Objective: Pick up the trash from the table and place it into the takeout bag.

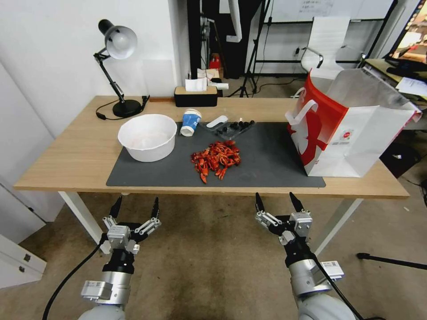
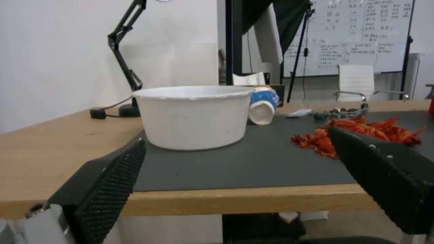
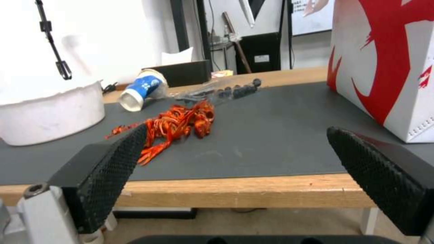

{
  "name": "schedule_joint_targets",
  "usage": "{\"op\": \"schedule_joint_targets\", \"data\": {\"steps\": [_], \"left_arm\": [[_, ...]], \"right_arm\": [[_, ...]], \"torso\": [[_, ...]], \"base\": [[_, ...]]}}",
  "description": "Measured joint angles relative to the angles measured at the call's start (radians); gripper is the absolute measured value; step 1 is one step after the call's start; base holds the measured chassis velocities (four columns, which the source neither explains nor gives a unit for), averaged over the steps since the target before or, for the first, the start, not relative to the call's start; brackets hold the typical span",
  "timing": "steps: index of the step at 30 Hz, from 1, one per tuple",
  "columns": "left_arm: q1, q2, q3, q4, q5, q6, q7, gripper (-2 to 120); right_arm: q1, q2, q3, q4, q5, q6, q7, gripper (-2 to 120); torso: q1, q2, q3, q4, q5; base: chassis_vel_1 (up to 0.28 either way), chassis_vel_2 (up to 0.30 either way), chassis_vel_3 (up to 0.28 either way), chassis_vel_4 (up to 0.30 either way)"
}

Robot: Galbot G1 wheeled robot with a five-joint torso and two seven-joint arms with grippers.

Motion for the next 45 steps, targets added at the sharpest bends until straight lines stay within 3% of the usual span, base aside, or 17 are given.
{"op": "schedule_joint_targets", "data": {"steps": [33, 37, 45], "left_arm": [[-0.011, 0.012, 0.011, -0.002, -0.013, 0.020, 0.000, 100], [-0.030, 0.035, 0.012, -0.019, -0.035, 0.046, -0.009, 100], [-0.165, 0.162, 0.006, -0.112, -0.185, 0.218, -0.050, 100]], "right_arm": [[-0.011, 0.001, 0.005, 0.009, 0.001, 0.001, 0.001, 100], [-0.021, 0.002, 0.009, 0.014, 0.001, 0.004, 0.000, 100], [-0.034, -0.001, 0.015, 0.032, -0.008, 0.004, 0.000, 100]], "torso": [[0.000, 0.000, 0.000, 0.0001, 0.0001], [0.000, 0.000, 0.000, 0.0001, 0.0000], [0.000, 0.000, 0.000, 0.0001, -0.0002]], "base": [[0.000, 0.000, 0.000, 0.000], [0.000, 0.000, 0.000, 0.000], [0.000, 0.000, 0.000, 0.000]]}}
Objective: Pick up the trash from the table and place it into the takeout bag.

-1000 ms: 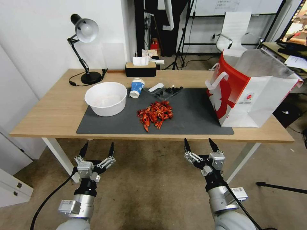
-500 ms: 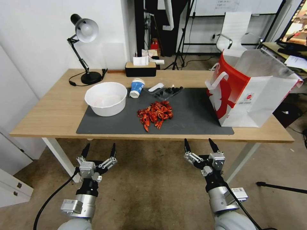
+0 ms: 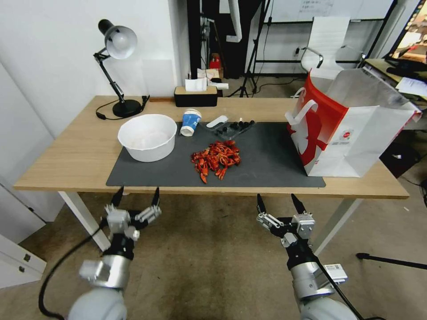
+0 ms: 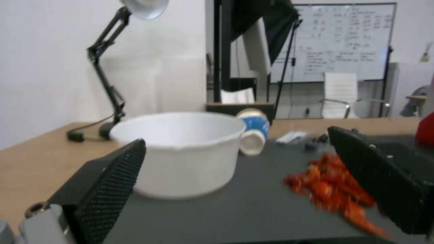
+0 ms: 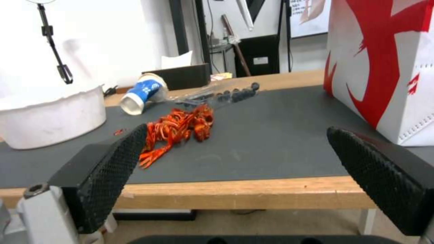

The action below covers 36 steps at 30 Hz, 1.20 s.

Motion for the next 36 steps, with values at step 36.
{"op": "schedule_joint_targets", "data": {"steps": [36], "left_arm": [[-1.396, 0.249, 0.821, 0.498, -0.879, 0.519, -0.322, 100]], "right_arm": [[-0.044, 0.030, 0.024, 0.010, -0.065, -0.009, 0.011, 100]], "torso": [[0.000, 0.000, 0.000, -0.0001, 0.0004]], "base": [[0.000, 0.000, 0.000, 0.000]]}}
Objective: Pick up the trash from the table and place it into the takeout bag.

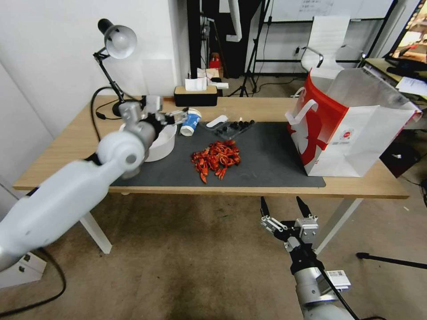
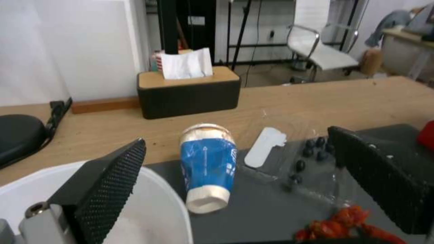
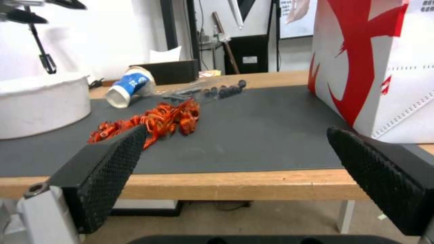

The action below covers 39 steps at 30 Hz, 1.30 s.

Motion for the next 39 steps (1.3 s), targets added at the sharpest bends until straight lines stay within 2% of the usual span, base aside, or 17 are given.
{"op": "schedule_joint_targets", "data": {"steps": [1, 4, 12, 14, 15, 18, 22, 24, 26, 27, 28, 30, 39], "left_arm": [[0.000, 0.000, 0.000, 0.000, 0.000, 0.000, 0.000, 100], [-0.095, -0.072, 0.072, 0.089, -0.056, 0.066, -0.030, 100], [-0.192, -0.159, 0.158, 0.205, -0.069, 0.100, -0.033, 100], [-0.218, -0.197, 0.195, 0.273, -0.063, 0.118, -0.036, 100], [-0.218, -0.197, 0.195, 0.273, -0.063, 0.118, -0.036, 100], [-0.247, -0.245, 0.215, 0.386, -0.053, 0.121, -0.024, 100], [-0.262, -0.264, 0.222, 0.438, -0.054, 0.143, -0.014, 100], [-0.274, -0.283, 0.227, 0.486, -0.059, 0.190, -0.009, 100], [-0.277, -0.290, 0.229, 0.504, -0.059, 0.197, -0.006, 100], [-0.283, -0.306, 0.236, 0.546, -0.056, 0.205, 0.004, 100], [-0.283, -0.306, 0.236, 0.546, -0.056, 0.205, 0.004, 100], [-0.288, -0.328, 0.244, 0.601, -0.043, 0.208, 0.031, 100], [-0.295, -0.391, 0.246, 0.716, -0.027, 0.216, 0.072, 100]], "right_arm": [[0.000, 0.000, 0.000, 0.000, 0.000, 0.000, 0.000, 100], [-0.002, 0.004, 0.002, 0.000, 0.000, 0.002, 0.001, 100], [-0.005, 0.005, 0.010, 0.000, 0.002, 0.007, 0.003, 100], [-0.005, 0.005, 0.011, 0.000, 0.004, 0.008, 0.004, 100], [-0.005, 0.005, 0.011, 0.000, 0.004, 0.008, 0.004, 100], [-0.009, 0.003, 0.009, 0.000, 0.005, 0.009, 0.004, 100], [-0.010, 0.001, 0.009, 0.000, 0.005, 0.009, 0.004, 100], [-0.009, 0.000, 0.010, 0.000, 0.006, 0.010, 0.004, 100], [-0.009, 0.000, 0.010, 0.000, 0.006, 0.010, 0.004, 100], [-0.009, -0.001, 0.010, 0.000, 0.007, 0.010, 0.004, 100], [-0.009, -0.001, 0.010, 0.000, 0.007, 0.010, 0.004, 100], [-0.010, -0.002, 0.010, 0.001, 0.007, 0.010, 0.004, 100], [-0.014, -0.008, 0.018, 0.003, 0.013, 0.021, 0.006, 100]], "torso": [[0.000, 0.000, 0.000, 0.0000, 0.0000], [0.000, 0.000, 0.000, 0.0000, 0.0000], [0.000, 0.000, 0.000, -0.0001, 0.0001], [0.000, 0.000, 0.000, -0.0001, 0.0000], [0.000, 0.000, 0.000, -0.0001, 0.0000], [0.000, 0.000, 0.000, 0.0001, 0.0000], [0.000, 0.000, 0.000, 0.0001, 0.0000], [0.000, 0.000, 0.000, 0.0002, -0.0001], [0.000, 0.000, 0.000, 0.0001, 0.0000], [0.000, 0.000, 0.000, 0.0000, -0.0001], [0.000, 0.000, 0.000, 0.0000, -0.0001], [0.000, 0.000, 0.000, 0.0002, 0.0000], [0.000, 0.000, 0.000, 0.0000, 0.0000]], "base": [[0.000, 0.000, 0.000, 0.000], [0.000, 0.000, 0.000, 0.000], [0.000, 0.000, 0.000, 0.000], [0.000, 0.000, 0.000, 0.000], [0.000, 0.000, 0.000, 0.000], [0.000, 0.000, 0.000, 0.000], [0.000, 0.000, 0.000, 0.000], [0.000, 0.000, 0.000, 0.000], [0.000, 0.000, 0.000, 0.000], [0.000, 0.000, 0.000, 0.000], [0.000, 0.000, 0.000, 0.000], [0.000, 0.000, 0.000, 0.000], [0.000, 0.000, 0.000, 0.000]]}}
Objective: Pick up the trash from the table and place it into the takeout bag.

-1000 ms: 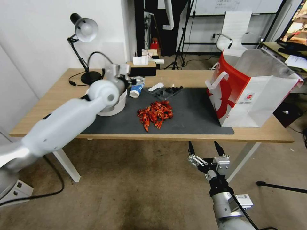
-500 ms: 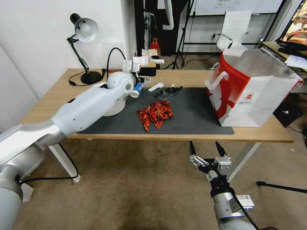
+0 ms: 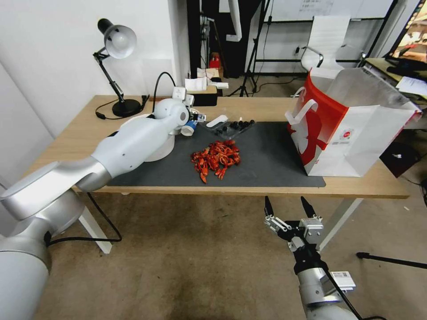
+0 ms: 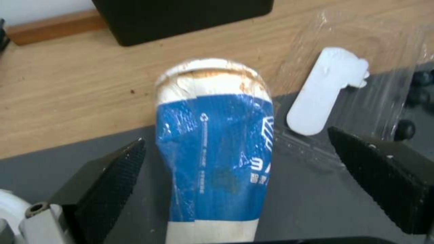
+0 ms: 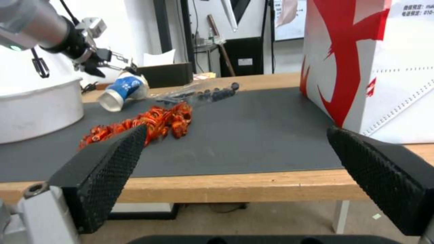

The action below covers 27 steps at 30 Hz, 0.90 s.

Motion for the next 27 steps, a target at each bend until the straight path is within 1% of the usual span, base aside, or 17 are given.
{"op": "schedule_joint_targets", "data": {"steps": [4, 16, 19, 27], "left_arm": [[-0.001, -0.019, -0.005, 0.026, 0.004, 0.025, -0.002, 100], [-0.021, -0.043, 0.009, 0.100, 0.015, 0.040, -0.003, 100], [-0.022, -0.053, 0.005, 0.123, 0.016, 0.046, 0.006, 100], [-0.013, -0.056, -0.008, 0.133, 0.013, 0.058, 0.015, 100]], "right_arm": [[-0.001, 0.000, 0.000, 0.000, 0.001, 0.003, 0.000, 100], [0.002, -0.002, -0.002, -0.002, 0.004, 0.004, -0.001, 100], [0.001, -0.003, -0.001, -0.002, 0.004, 0.005, -0.002, 100], [-0.007, -0.006, 0.001, 0.001, 0.005, 0.006, -0.002, 100]], "torso": [[0.000, 0.000, 0.000, 0.0000, 0.0000], [0.000, 0.000, 0.000, 0.0001, -0.0002], [0.000, 0.000, 0.000, -0.0001, 0.0000], [0.000, 0.000, 0.000, 0.0001, -0.0003]], "base": [[0.000, 0.000, 0.000, 0.000], [0.000, 0.000, 0.000, 0.000], [0.000, 0.000, 0.000, 0.000], [0.000, 0.000, 0.000, 0.000]]}}
